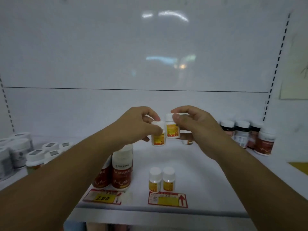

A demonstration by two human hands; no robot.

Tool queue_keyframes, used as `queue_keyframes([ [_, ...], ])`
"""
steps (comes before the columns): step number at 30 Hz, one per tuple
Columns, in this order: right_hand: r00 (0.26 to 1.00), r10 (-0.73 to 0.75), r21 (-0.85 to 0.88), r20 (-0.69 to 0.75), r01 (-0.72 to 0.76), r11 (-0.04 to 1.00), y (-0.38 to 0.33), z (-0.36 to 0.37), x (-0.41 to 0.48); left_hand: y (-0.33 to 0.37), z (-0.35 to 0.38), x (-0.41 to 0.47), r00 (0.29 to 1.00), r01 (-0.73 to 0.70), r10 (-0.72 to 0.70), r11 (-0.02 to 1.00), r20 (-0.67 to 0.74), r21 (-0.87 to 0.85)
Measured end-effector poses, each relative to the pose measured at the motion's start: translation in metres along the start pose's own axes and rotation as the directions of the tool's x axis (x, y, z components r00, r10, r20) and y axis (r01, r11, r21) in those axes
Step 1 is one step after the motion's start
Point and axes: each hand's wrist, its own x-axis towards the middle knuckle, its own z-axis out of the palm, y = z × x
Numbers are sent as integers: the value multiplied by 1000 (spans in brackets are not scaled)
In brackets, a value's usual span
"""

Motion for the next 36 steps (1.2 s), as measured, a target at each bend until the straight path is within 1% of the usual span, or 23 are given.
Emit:
queue_keyframes([
  [2, 999, 27, -54, -37, -29, 998, 10, -1, 4, -6, 0, 12, 1000, 6, -7, 998, 22, 69],
  [4, 995, 72, -72, -64, -77, 994, 23, -4, 8, -14, 2, 23, 998, 15, -22, 993, 58, 121],
  [7, 985, 163, -95, -55, -168, 981, 46, -11, 14, -24, 10, 35, 985, 47, -84, 971, 150, 235],
  [9, 971, 237, -117, -19, -238, 964, 58, -16, 15, -29, 19, 40, 967, 89, -158, 944, 201, 317],
  [12, 937, 339, -178, 79, -322, 930, 72, -20, 17, -34, 33, 44, 925, 140, -264, 905, 274, 401],
  [14, 911, 387, -235, 145, -348, 907, 77, -21, 18, -35, 40, 47, 910, 139, -298, 874, 288, 465],
  [17, 880, 427, -288, 206, -362, 887, 82, -22, 19, -33, 45, 52, 893, 113, -333, 817, 304, 565],
  [22, 861, 451, -299, 235, -377, 877, 88, -27, 19, -30, 49, 58, 840, 148, -423, 781, 340, 607],
  [26, 836, 477, -341, 273, -379, 860, 95, -26, 14, -31, 55, 58, 801, 144, -482, 732, 357, 666],
  [29, 821, 494, -337, 287, -396, 854, 99, -26, 10, -33, 59, 58, 775, 137, -516, 700, 364, 701],
  [33, 819, 496, -324, 288, -404, 855, 99, -27, 6, -30, 60, 56, 764, 137, -529, 694, 371, 707],
  [36, 825, 491, -351, 281, -388, 852, 96, -25, 3, -25, 57, 50, 766, 150, -514, 726, 386, 671],
])
